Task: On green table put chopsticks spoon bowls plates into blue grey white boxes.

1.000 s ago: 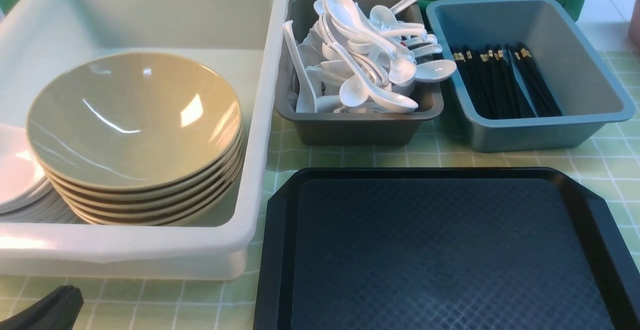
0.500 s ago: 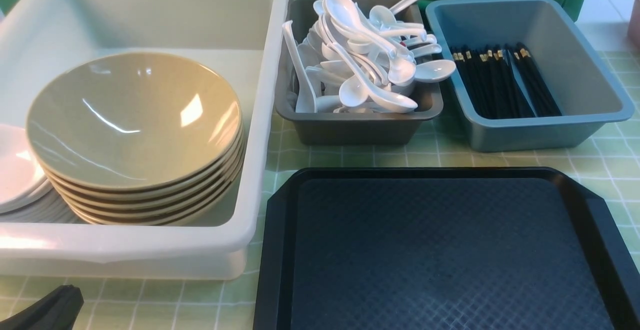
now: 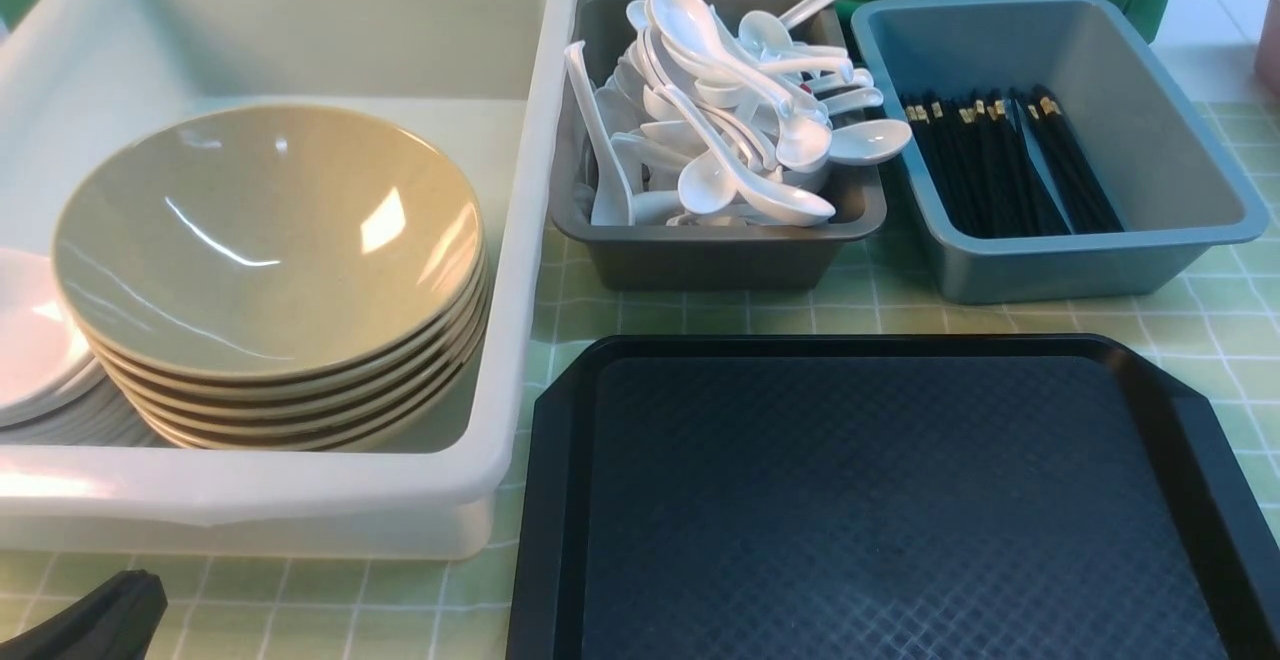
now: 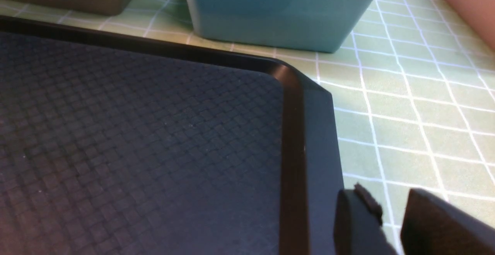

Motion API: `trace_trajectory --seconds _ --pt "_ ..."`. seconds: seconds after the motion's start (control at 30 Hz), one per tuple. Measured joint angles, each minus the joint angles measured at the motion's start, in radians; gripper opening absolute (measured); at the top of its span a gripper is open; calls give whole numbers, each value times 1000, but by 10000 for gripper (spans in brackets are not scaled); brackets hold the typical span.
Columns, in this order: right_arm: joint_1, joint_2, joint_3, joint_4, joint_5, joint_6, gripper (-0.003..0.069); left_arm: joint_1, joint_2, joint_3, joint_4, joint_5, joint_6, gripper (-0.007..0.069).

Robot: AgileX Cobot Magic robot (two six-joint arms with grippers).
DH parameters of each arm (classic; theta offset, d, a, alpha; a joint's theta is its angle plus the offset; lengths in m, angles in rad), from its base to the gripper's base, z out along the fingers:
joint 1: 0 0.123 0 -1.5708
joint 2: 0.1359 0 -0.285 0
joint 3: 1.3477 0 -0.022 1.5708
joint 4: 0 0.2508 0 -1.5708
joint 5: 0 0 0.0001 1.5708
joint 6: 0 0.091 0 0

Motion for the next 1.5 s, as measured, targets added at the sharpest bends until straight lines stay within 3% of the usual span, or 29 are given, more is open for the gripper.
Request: trace_trajectory --seconds 1.5 --pt "0 0 1 0 -3 -1 213 12 0 0 -1 0 0 -1"
